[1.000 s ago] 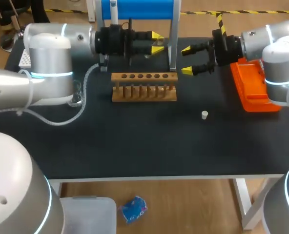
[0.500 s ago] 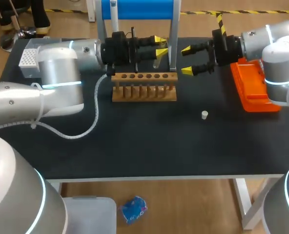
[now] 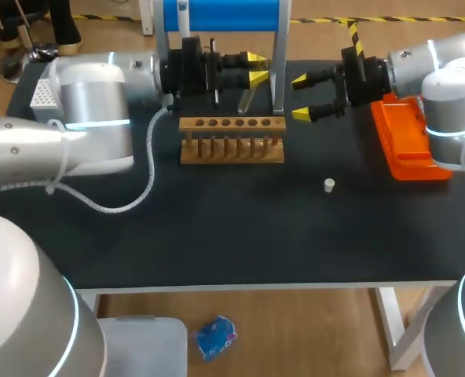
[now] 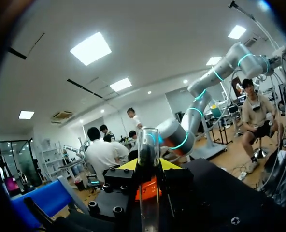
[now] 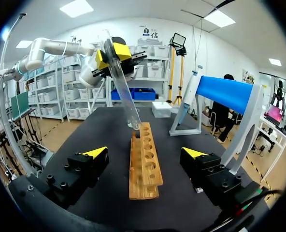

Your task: Invert the test tube, pick up the pipette, mount the tip to pipette, aspirate from beaker and dispense into the tube, eject the tip, return the pipette, and cap with the stopper.

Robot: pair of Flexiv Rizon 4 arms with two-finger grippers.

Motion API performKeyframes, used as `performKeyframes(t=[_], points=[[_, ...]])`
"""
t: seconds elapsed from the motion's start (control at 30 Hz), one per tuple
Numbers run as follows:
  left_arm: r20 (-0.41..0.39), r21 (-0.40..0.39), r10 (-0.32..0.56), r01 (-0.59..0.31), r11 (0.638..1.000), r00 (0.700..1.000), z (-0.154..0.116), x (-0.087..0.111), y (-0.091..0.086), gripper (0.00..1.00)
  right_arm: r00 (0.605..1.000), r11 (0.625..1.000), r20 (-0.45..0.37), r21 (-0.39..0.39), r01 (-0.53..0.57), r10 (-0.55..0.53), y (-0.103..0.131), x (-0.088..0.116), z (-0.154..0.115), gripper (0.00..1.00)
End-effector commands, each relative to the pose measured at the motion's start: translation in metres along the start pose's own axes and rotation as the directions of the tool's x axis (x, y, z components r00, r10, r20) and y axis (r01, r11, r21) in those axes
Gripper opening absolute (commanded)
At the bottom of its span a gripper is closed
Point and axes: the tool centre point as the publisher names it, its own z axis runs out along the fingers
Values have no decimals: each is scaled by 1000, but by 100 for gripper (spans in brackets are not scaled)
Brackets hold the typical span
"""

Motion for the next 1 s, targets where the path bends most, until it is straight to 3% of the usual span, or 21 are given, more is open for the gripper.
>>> performKeyframes(t=[0.03,0.33,0.73,0.9,1.0], points=[[12,-39,-64,65,997,998,5,-1,5,0,1000,1000,1,1,1,-1,0,1,0,100],[28,-50,-117,119,992,993,7,-8,17,0,1000,1000,1,1,1,-1,0,1,0,100],[45,-54,-103,106,993,994,7,-9,17,0,1000,1000,1,1,1,-1,0,1,0,100],[80,29,-145,143,989,986,12,-13,18,0,1000,1000,1,1,1,-1,0,1,0,100],[67,21,-175,174,984,982,15,-15,21,0,1000,1000,1,1,1,-1,0,1,0,100]])
